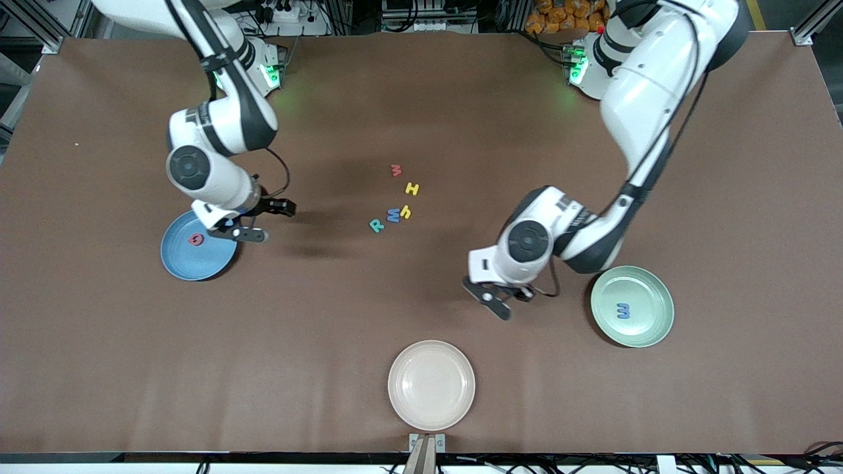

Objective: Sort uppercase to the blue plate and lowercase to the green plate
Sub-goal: 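Carry the blue a to the green plate while the right gripper returns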

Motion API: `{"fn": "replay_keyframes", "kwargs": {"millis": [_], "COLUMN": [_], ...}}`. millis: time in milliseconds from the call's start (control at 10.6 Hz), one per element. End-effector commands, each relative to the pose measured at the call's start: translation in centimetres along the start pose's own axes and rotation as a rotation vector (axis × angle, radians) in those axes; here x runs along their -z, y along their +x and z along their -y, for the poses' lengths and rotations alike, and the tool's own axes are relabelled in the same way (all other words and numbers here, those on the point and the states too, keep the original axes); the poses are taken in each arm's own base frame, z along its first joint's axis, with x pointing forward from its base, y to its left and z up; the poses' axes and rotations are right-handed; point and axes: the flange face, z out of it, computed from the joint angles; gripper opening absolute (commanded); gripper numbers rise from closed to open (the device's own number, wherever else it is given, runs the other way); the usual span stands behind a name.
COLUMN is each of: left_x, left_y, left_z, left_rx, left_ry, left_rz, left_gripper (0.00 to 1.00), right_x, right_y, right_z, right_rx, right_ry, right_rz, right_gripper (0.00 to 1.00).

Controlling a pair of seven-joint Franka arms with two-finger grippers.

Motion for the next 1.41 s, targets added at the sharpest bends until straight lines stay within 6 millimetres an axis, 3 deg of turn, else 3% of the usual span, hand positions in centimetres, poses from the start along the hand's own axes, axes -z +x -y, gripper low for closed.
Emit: {"fn": "replay_keyframes", "kwargs": {"millis": [0,94,282,377,565,659,753,847,941,1130,1318], "left_x": [4.3,5.1,3.9,3.1,1.2,0.3,-0.8,-1.1,-1.1,0.0,3.0], "left_y": [-4.1,-5.6,-9.3,-10.6,-11.5,-11.5,-12.0,-12.4,-12.6,-12.3,-11.4], "left_z": [7.0,9.9,16.7,18.5,20.0,20.4,21.4,22.2,22.6,22.7,21.5], "left_rx": [0.032,0.023,0.059,0.08,0.104,0.108,0.121,0.132,0.129,0.104,0.103], "left_ry": [-0.014,-0.017,-0.037,-0.038,-0.036,-0.03,-0.022,-0.009,-0.002,0.011,0.039], "left_rz": [0.052,0.054,0.075,0.077,0.094,0.075,0.071,0.062,0.06,0.044,0.018], "left_gripper": [0.0,0.0,0.0,0.0,0.0,0.06,0.19,0.44,0.99,1.0,1.0], "right_x": [-1.4,-2.6,-4.5,-5.5,-7.1,-7.4,-7.6,-7.7,-7.6,-7.5,-8.3], "right_y": [-3.0,-3.6,-4.2,-4.7,-6.1,-6.5,-6.6,-6.5,-6.2,-5.8,-4.7], "right_z": [4.8,6.3,8.8,10.2,14.5,15.9,16.6,16.9,17.4,18.5,18.7], "right_rx": [-0.093,-0.123,-0.174,-0.206,-0.253,-0.274,-0.278,-0.29,-0.296,-0.278,-0.257], "right_ry": [0.019,0.029,0.061,0.082,0.098,0.102,0.106,0.109,0.115,0.121,0.103], "right_rz": [-0.034,-0.05,-0.084,-0.102,-0.107,-0.111,-0.107,-0.108,-0.111,-0.125,-0.156], "right_gripper": [0.88,0.88,0.88,0.88,0.88,0.88,0.88,0.88,0.88,0.84,0.84]}}
